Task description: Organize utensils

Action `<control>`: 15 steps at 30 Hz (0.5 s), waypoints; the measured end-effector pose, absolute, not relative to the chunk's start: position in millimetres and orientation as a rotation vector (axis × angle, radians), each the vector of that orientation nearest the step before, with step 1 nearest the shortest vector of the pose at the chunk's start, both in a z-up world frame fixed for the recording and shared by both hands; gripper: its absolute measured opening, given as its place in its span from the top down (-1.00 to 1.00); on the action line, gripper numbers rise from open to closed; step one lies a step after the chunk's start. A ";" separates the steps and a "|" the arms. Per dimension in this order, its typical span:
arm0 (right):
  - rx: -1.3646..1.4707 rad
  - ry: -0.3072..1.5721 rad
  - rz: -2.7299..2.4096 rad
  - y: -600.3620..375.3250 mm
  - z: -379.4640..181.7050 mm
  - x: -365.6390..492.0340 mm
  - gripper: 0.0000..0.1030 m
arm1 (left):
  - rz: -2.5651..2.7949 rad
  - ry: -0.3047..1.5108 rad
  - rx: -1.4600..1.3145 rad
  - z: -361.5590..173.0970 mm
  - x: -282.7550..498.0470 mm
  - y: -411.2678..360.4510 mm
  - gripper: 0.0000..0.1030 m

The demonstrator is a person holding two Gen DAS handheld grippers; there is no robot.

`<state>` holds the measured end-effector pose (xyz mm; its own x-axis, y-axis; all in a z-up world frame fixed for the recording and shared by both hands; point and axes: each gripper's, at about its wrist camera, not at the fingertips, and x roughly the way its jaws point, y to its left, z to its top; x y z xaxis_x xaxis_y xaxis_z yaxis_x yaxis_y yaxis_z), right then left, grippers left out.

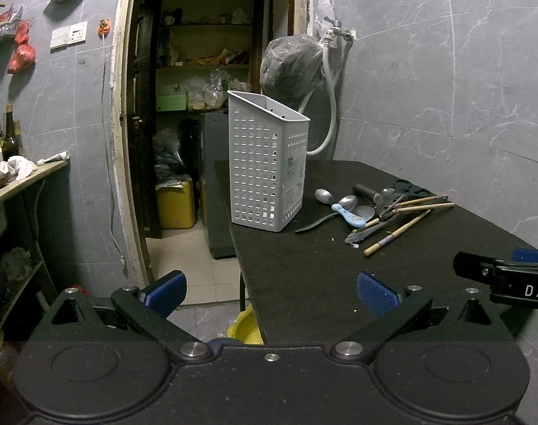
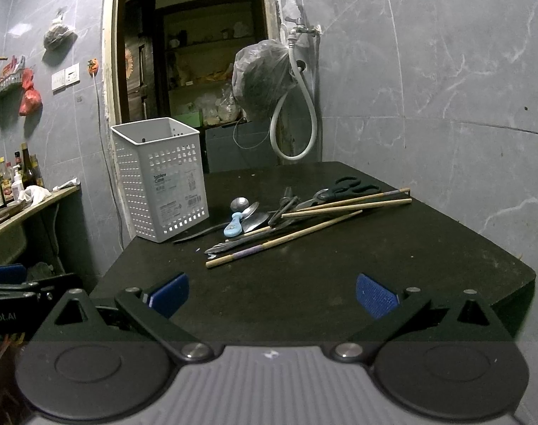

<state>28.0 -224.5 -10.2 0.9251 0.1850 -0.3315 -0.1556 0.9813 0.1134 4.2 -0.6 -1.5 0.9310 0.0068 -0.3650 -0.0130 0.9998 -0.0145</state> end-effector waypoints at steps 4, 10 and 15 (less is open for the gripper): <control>0.086 0.351 0.175 -224.6 -9.9 28.0 -1.00 | 0.010 0.373 -0.016 -1.6 4.2 -0.6 -0.99; 0.086 0.355 0.176 -224.6 -9.8 28.5 -1.00 | 0.010 0.374 -0.017 -1.6 4.2 -0.7 -0.99; 0.085 0.354 0.175 -224.6 -9.7 28.4 -1.00 | 0.011 0.374 -0.017 -1.6 4.3 -0.8 -0.99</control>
